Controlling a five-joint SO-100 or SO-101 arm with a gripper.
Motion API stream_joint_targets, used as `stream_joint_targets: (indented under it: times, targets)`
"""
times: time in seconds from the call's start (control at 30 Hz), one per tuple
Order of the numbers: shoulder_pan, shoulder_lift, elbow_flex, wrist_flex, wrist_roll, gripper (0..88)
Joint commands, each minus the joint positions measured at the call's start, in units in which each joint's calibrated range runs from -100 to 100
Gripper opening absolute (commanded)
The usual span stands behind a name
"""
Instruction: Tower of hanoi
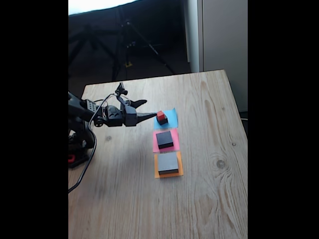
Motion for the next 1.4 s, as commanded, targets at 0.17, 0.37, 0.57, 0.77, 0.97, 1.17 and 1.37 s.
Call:
stream_joint_targets:
  times: [0.17, 0.37, 0.57, 0.77, 0.97, 1.17, 1.37]
  targets:
    - [0.54, 12.01, -0.30, -15.74, 0.87, 37.4]
    - [1.38, 19.58, -3.93, -20.59, 0.87, 37.4]
    - [1.55, 26.77, -6.93, -25.45, 0.87, 37.4]
    - [0.71, 33.05, -9.75, -29.42, 0.87, 37.5]
    - [-0.88, 39.71, -12.02, -35.16, 0.87, 37.5]
    - [-2.55, 44.33, -13.66, -39.53, 0.87, 37.5]
    - [-2.63, 46.75, -15.21, -40.51, 0.87, 37.4]
